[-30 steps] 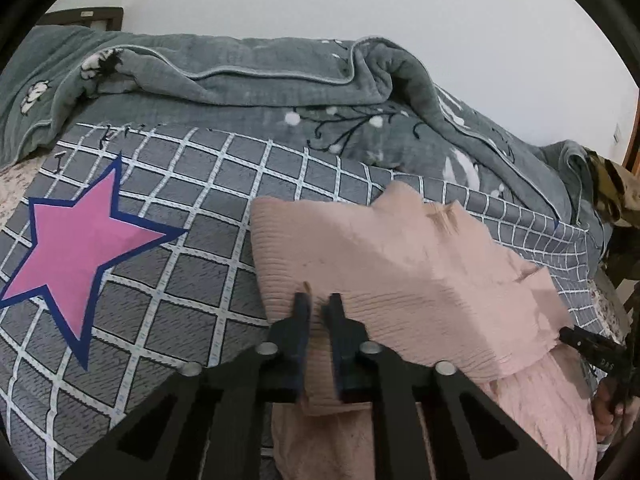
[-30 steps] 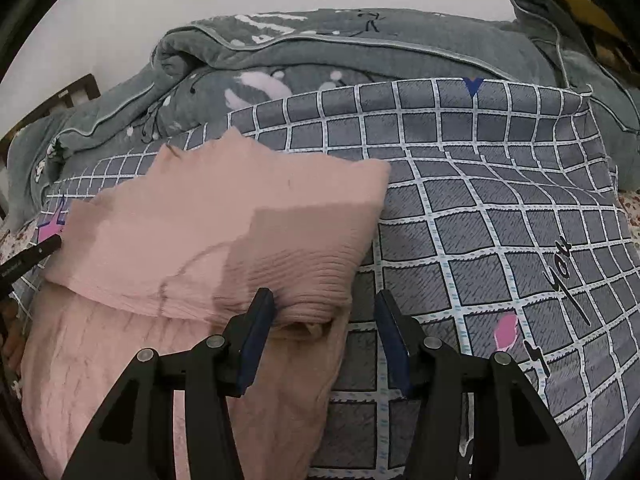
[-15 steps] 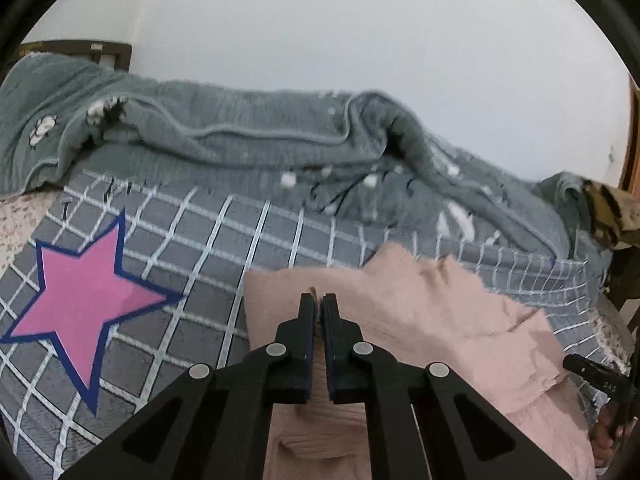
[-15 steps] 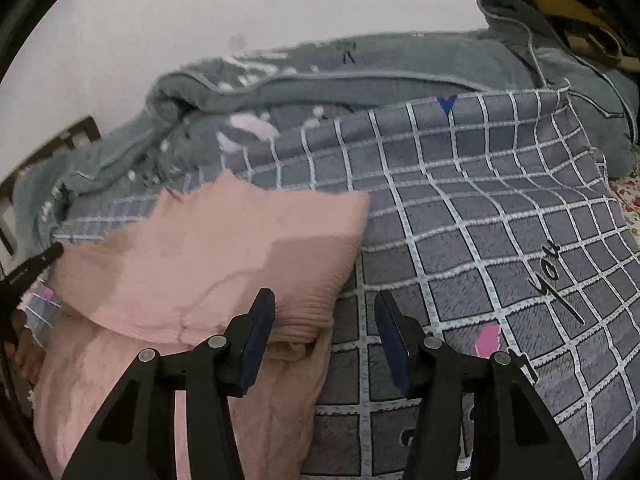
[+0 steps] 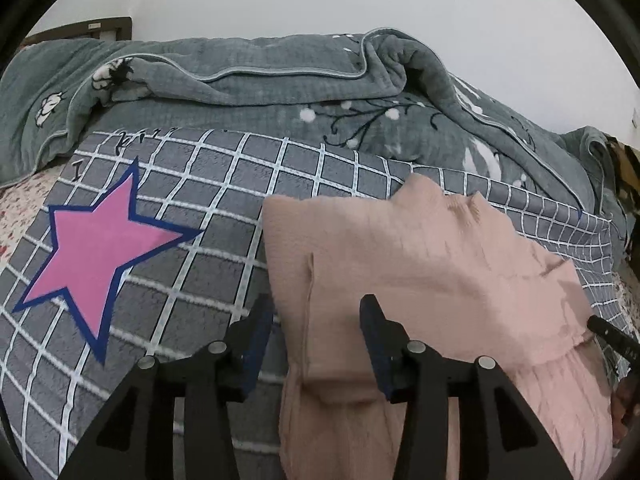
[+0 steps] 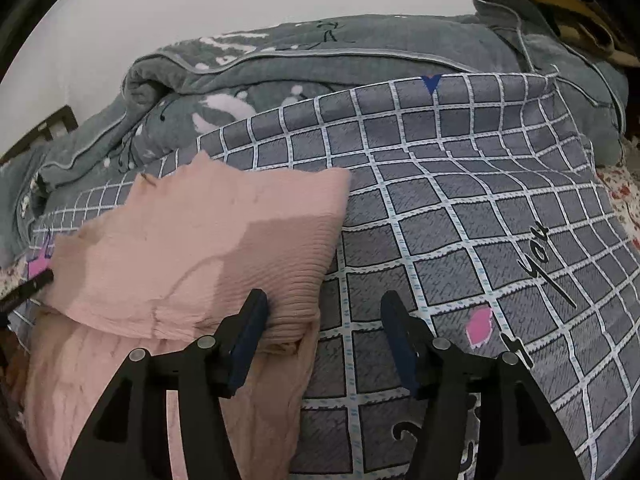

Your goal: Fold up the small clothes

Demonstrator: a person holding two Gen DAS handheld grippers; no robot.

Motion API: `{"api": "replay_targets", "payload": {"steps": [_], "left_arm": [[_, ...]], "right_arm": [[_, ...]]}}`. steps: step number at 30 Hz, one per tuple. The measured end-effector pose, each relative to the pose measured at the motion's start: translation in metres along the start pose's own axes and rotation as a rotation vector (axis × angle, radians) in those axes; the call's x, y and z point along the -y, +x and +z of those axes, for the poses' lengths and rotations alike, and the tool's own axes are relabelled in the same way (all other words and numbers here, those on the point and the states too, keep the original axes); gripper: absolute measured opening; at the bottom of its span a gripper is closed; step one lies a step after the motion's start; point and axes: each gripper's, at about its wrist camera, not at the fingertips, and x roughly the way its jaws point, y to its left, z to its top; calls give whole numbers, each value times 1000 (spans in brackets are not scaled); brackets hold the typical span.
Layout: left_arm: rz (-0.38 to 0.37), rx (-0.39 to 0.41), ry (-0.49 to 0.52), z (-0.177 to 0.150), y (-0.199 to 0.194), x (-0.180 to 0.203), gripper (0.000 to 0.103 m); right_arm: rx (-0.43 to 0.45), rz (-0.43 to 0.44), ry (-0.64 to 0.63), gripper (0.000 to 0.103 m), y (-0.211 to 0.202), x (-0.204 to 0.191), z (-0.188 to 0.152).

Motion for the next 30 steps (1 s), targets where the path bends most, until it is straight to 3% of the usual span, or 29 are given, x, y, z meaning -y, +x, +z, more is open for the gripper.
{"api": "replay_targets", "payload": {"steps": [8,13,18,24,30], "left_arm": [[11,58,-51,-16,-30,-9,43],[12,91,-15,-30,-52,-7,43],[12,102,28,-44,-72,4,43],[10,98,98,-62,-96,18,43],[-9,113,73,-98,-132,11,43]], "right_arm": [[76,2,-15,57,-32,3,-7],[120,-23,-37,57,-56,1,-12],[133,38,-48,56,-80,-9,-16],[145,77,-88,56,-109,-23,-48],[131,45,-149,56,-134,-28,-91]]}}
